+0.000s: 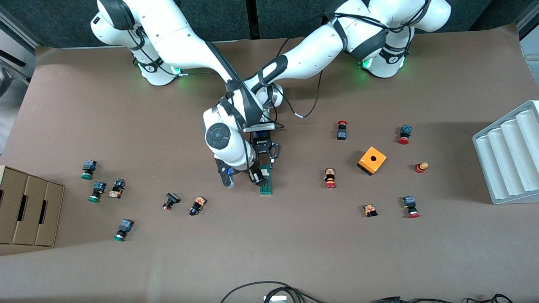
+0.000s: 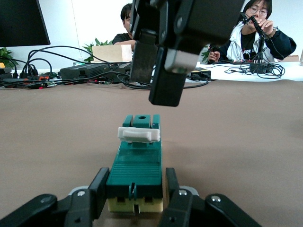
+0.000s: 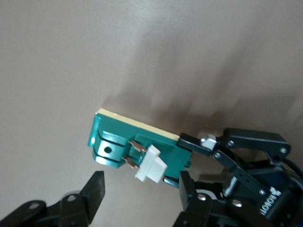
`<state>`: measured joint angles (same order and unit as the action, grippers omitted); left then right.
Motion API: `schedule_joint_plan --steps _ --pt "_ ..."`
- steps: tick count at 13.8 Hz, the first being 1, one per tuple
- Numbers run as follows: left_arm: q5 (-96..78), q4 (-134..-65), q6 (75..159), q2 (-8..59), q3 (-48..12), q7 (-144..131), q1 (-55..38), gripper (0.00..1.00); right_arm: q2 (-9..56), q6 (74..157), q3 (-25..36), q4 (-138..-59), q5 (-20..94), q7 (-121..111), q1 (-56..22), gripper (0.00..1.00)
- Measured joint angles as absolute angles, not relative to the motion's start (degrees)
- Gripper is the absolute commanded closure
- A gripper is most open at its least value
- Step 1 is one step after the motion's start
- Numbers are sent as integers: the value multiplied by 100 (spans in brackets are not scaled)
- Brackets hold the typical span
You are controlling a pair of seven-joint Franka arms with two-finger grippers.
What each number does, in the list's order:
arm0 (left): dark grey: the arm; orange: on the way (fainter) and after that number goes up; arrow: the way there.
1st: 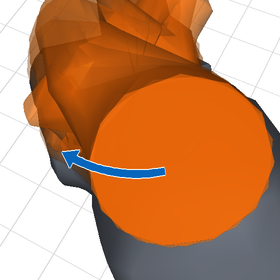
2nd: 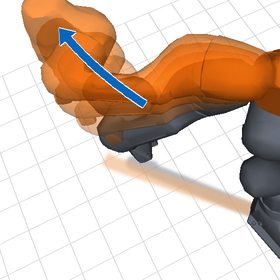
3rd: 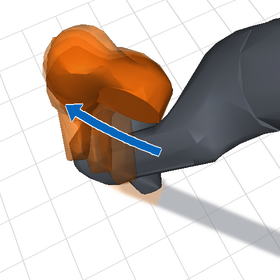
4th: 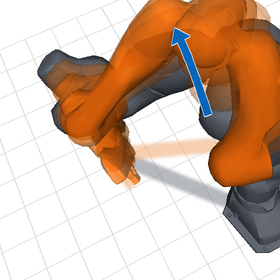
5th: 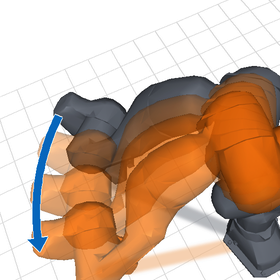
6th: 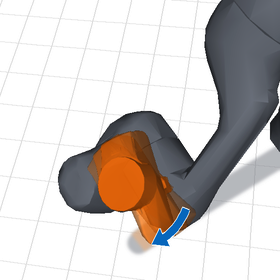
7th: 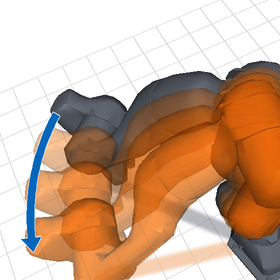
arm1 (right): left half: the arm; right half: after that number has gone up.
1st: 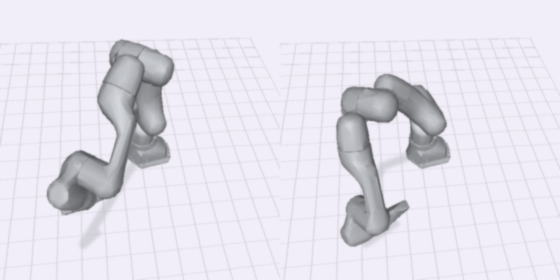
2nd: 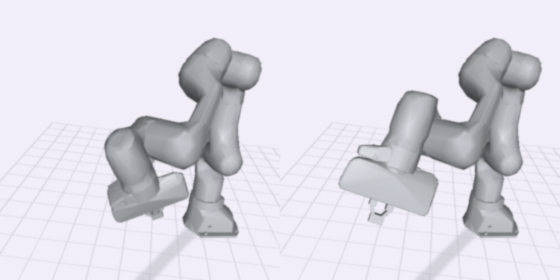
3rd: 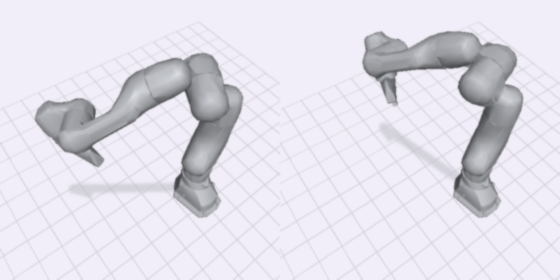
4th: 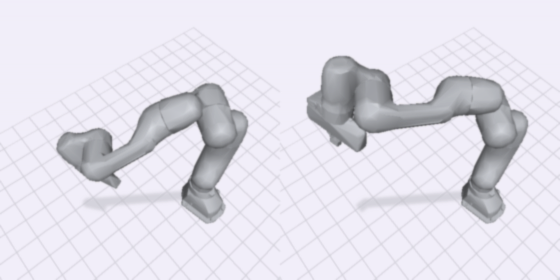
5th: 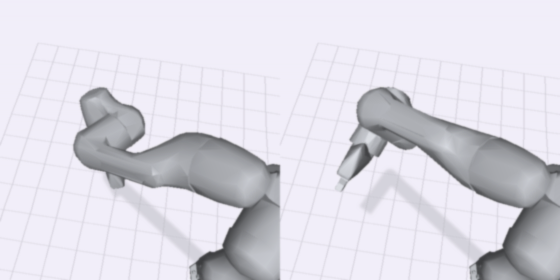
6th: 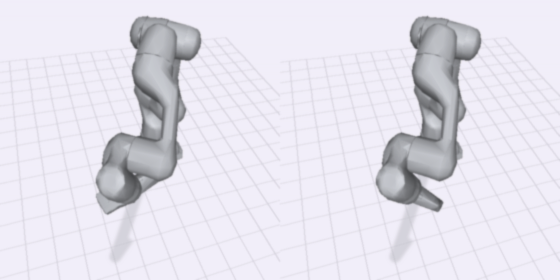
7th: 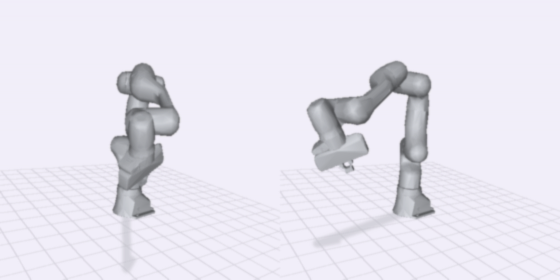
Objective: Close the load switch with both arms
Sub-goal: 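Push the white toggle over with the right gripper fingers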
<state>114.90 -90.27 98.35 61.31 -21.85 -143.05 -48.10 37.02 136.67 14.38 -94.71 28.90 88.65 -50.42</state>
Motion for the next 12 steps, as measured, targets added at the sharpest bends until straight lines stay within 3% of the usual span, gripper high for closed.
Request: schedule_joint_plan --steps 2,4,12 --pt "11490 -9027 9835 6131 -2185 -14305 -4810 45 3681 13749 1419 -9540 2890 8863 -5074 31" --pt "11490 -9027 9835 6131 -2185 -14305 -4810 45 3685 13925 1385 -9673 2890 8855 -5089 39" --pt "11490 -9028 9835 6131 -2184 -14305 -4810 45 3840 14484 1362 -9898 2890 8840 -5207 48"
